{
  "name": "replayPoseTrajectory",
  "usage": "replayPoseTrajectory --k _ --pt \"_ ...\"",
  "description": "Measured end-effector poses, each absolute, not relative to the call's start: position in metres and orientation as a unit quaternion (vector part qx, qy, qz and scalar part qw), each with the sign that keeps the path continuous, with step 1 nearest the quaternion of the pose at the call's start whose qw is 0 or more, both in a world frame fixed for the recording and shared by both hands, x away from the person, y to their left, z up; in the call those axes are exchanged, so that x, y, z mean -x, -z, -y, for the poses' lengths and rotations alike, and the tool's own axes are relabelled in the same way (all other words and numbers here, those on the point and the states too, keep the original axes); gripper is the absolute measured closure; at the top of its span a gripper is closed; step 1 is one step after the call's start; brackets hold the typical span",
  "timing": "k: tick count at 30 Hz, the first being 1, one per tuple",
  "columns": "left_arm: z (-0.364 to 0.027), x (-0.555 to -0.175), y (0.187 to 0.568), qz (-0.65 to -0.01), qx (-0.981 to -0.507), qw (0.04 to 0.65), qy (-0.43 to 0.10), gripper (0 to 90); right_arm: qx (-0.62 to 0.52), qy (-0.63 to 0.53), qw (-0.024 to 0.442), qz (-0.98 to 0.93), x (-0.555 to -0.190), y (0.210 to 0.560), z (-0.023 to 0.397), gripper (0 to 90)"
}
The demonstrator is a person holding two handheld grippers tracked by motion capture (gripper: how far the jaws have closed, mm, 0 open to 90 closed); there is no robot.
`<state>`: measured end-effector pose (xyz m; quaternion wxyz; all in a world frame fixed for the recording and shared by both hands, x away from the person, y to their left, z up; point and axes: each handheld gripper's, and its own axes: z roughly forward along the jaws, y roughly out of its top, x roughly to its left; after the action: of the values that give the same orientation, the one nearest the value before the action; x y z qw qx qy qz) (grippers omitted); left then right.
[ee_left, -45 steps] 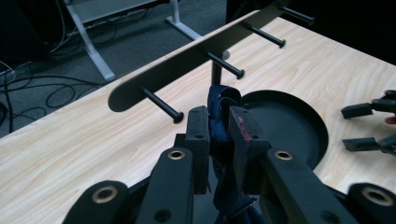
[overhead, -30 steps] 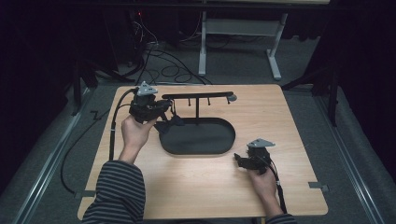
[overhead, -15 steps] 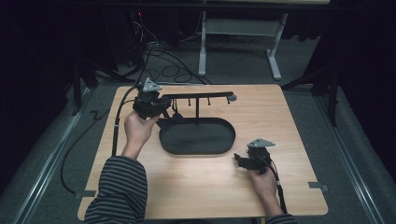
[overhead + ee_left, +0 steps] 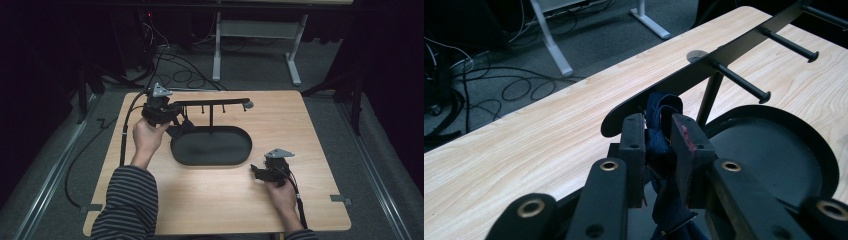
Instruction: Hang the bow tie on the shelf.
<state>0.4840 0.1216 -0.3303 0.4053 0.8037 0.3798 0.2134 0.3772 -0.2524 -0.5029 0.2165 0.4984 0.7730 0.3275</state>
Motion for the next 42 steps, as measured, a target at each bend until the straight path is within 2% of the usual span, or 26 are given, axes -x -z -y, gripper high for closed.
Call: replayPoseTrajectory --k 20,42 --pt "-0.132 -0.482 0.338 -0.403 -0.794 0.404 -0.208 60.1 -0.498 -0.327 0.216 -0.774 -0.377 0.503 0.252 30.7" --pt "-0.153 -0.46 0.337 -0.411 -0.779 0.422 -0.215 54.1 -0.497 -0.326 0.217 -0.775 -0.377 0.503 0.252 30.8"
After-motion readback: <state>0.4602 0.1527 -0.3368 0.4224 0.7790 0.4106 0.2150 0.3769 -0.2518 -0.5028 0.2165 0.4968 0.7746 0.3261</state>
